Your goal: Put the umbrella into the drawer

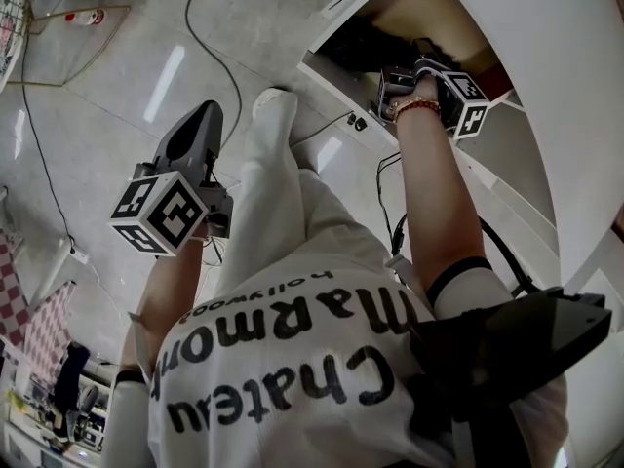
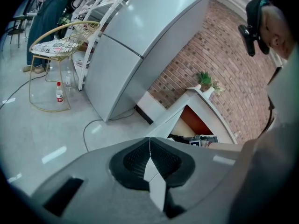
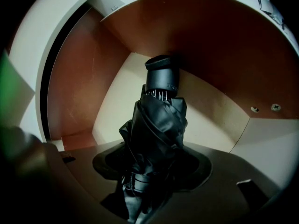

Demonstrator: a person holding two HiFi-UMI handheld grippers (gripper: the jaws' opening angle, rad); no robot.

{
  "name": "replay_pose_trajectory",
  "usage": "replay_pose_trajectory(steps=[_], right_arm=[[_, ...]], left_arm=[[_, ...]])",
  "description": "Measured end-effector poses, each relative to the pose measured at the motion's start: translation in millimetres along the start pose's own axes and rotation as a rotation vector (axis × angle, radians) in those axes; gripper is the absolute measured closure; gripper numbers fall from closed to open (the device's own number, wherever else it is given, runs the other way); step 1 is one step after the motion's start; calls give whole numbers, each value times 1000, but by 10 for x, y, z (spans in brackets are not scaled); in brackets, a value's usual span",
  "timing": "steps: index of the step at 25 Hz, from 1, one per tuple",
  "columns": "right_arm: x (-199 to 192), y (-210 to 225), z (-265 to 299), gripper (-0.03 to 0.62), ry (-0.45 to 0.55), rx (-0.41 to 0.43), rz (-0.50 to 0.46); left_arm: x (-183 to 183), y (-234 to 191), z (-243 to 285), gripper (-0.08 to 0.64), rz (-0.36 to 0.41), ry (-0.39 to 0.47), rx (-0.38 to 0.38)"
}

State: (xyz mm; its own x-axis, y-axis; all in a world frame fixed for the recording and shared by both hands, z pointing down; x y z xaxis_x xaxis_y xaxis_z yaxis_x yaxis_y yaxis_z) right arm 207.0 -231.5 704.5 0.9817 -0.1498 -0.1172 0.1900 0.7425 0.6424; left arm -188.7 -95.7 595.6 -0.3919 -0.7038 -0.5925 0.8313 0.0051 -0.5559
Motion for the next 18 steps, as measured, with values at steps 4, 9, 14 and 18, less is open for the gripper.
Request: replay_pose_trajectory(steps=[4,9,14,18], right_arm=[[-20,-42,28,359,2,0,2],[-39,-24,-2,359,19,-29,16],[-29,-32,-25,359,12,-33,21],[-55,-23,-57,360,50,-18,106]], left_arm=[[-5,-5,-181,543,-23,-26,31],[129,65,-340,543,-28,-36,44],[338,113,-336,543,-18,-57,22],[567,117,-258,543,16,-99,-5]])
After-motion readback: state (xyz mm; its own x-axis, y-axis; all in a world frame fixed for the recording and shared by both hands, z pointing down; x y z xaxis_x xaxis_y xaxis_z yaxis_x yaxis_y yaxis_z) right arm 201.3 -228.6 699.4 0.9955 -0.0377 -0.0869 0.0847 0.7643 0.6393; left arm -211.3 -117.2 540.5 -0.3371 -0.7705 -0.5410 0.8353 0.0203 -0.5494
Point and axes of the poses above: the fingertips, and each gripper's own axes: z forward along the fingers, y to its right, x out of its top, the point moved 10 cm from there along -z, backward along the fingers, and after that the axes turned 4 degrees about z, right-handed, at the moved point
